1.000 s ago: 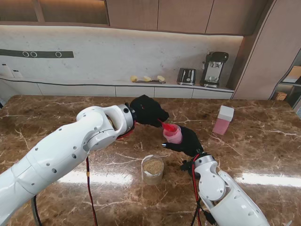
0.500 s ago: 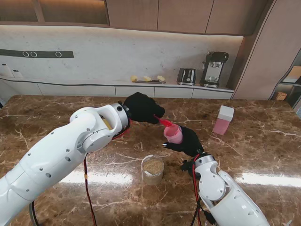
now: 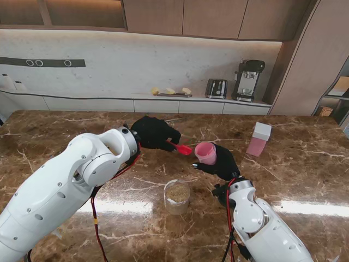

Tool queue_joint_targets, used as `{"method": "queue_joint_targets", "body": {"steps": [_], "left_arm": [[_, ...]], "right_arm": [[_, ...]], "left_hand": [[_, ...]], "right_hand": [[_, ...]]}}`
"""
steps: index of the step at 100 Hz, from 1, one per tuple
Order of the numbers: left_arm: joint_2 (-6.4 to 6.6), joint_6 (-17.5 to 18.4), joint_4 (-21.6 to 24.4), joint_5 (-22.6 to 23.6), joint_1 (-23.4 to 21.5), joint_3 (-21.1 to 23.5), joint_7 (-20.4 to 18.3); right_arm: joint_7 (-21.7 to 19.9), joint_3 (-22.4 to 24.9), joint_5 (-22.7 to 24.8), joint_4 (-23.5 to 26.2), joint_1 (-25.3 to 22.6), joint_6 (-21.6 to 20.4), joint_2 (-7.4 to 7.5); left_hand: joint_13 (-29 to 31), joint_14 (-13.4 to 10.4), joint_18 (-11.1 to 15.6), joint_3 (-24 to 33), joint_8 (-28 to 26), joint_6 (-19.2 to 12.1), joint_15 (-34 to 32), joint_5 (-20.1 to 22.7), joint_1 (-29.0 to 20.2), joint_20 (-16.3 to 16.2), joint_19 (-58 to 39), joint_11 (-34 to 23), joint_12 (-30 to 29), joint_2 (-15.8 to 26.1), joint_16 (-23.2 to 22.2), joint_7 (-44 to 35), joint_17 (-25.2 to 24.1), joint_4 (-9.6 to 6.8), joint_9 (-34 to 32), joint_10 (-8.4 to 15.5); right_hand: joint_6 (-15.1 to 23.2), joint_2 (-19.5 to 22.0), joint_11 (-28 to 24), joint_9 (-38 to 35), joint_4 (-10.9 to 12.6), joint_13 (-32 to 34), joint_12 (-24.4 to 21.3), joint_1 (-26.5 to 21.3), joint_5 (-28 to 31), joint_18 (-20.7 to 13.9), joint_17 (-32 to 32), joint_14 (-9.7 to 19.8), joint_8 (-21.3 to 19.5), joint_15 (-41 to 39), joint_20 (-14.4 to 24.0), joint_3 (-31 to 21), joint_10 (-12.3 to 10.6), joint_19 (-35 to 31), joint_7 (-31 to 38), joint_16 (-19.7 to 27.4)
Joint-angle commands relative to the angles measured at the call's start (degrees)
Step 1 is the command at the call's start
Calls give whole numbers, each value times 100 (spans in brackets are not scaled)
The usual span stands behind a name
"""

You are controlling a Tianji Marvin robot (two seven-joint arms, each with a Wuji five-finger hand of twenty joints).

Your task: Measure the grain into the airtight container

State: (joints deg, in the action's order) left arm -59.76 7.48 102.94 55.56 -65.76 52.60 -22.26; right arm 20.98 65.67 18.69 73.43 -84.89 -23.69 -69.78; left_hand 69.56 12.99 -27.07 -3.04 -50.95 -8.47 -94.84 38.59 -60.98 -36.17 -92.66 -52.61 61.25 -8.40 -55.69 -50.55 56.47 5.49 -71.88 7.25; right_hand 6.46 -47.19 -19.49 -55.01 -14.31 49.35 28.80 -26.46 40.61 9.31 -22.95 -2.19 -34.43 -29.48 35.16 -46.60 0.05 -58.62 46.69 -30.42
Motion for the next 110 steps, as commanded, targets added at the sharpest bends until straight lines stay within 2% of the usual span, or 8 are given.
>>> {"method": "queue_joint_targets", "body": {"steps": [1, 22, 36, 55, 80, 110], "left_arm": [[69, 1, 17, 22, -107, 4, -94], [136, 117, 78, 60, -222, -14, -404], [173, 189, 57, 174, -179, -196, -586], [199, 105, 18, 274, -92, -458, -763], [233, 13, -42, 251, -42, -661, -948], [246, 25, -102, 341, -33, -783, -967]], "right_arm": [[-28, 19, -16, -45, -21, 7, -22], [4, 28, 1, -75, -9, 7, -27], [9, 23, 6, -92, -1, 10, -29], [13, 18, 17, -115, 11, -10, -29], [-13, -6, -2, -130, 26, -18, -28], [-7, -13, -4, -123, 21, 2, -30]], "left_hand": [[296, -124, -82, 432, -144, -304, -660, 68, -226, 42, -463, -71, 114, 57, 14, -112, 149, -231, -317, 235], [296, -130, -71, 446, -149, -186, -662, 73, -242, 31, -464, -73, 117, 45, 9, -78, 149, -237, -317, 221], [296, -130, -60, 455, -101, -90, -662, 102, -242, 28, -461, -76, 115, 16, 6, -50, 150, -243, -337, 220], [297, -130, -58, 482, -62, -42, -661, 112, -243, 28, -454, -66, 108, 11, 5, -45, 153, -256, -346, 222], [297, -130, -73, 512, -71, -4, -660, 61, -254, 16, -434, -53, 110, 58, 3, -55, 66, -242, -302, 205], [297, -130, -54, 514, -85, 1, -660, 91, -260, -3, -452, -66, 120, 32, 2, -57, 91, -242, -308, 205]], "right_hand": [[853, 1133, -30, -75, -139, 117, 49, -424, 508, -9, 6, 58, -28, -67, -24, -1032, -106, 63, 334, -13], [823, 1127, -36, -70, -144, 116, 52, -405, 498, -10, 5, 57, -35, -65, -28, -1066, -98, 70, 342, -14], [817, 1123, -35, -64, -146, 111, 51, -396, 494, -10, 13, 53, -33, -65, -31, -1073, -101, 76, 342, -15], [819, 1120, -37, -68, -148, 119, 52, -389, 498, -10, 12, 50, -34, -68, -34, -1083, -94, 82, 347, -18], [816, 1114, -34, -58, -147, 108, 50, -379, 495, -3, 10, 53, -33, -63, -38, -1087, -97, 93, 347, -17], [813, 1112, -33, -58, -145, 106, 49, -374, 494, -2, 13, 48, -32, -63, -38, -1091, -100, 101, 348, -18]]}}
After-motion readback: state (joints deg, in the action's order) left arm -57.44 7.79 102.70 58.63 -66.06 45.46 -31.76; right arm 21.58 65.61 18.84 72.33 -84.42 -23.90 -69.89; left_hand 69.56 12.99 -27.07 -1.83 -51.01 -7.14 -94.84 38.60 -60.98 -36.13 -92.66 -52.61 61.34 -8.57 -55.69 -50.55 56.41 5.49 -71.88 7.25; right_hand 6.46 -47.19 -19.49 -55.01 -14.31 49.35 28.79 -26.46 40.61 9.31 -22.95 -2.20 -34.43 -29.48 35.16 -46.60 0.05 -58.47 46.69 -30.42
